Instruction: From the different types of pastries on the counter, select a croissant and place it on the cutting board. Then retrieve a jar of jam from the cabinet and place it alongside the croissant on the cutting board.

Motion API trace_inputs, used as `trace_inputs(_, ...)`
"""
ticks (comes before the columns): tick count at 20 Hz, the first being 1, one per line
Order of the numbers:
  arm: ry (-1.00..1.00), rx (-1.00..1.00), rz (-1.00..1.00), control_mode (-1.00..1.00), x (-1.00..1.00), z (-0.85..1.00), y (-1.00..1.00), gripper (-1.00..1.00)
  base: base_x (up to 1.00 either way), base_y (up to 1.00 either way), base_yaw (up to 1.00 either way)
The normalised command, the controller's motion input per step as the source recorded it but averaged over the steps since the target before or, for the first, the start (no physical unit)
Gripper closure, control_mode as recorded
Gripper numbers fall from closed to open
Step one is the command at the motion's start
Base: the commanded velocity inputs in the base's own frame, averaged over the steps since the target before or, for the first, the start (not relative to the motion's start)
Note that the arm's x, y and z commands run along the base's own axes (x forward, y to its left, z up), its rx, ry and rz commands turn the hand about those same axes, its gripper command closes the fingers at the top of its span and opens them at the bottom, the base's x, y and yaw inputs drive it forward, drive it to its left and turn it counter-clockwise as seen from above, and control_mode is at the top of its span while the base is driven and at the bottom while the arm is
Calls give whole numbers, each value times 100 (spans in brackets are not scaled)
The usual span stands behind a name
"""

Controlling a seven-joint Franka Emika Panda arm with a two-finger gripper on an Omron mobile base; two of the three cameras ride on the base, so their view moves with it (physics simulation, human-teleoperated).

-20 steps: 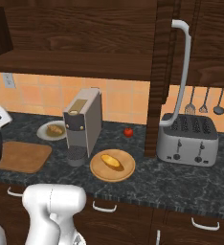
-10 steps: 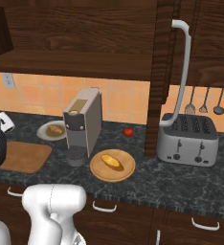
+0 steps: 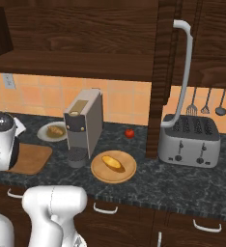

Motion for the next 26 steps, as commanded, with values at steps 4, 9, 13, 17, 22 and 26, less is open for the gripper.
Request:
trace_inputs(4,-6,0,2,-100,30,-66,31,100,0,0,0)
trace_inputs(9,-2,0,9,-100,44,-37,3,100,0,0,0)
trace_inputs(13,0,0,6,-100,47,-1,3,100,0,0,0)
trace_inputs(17,0,-1,7,-100,0,0,17,100,0,0,0)
trace_inputs(22,0,0,0,-100,0,0,0,100,0,0,0)
trace_inputs(26,-1,0,2,-100,0,0,-5,100,0,0,0)
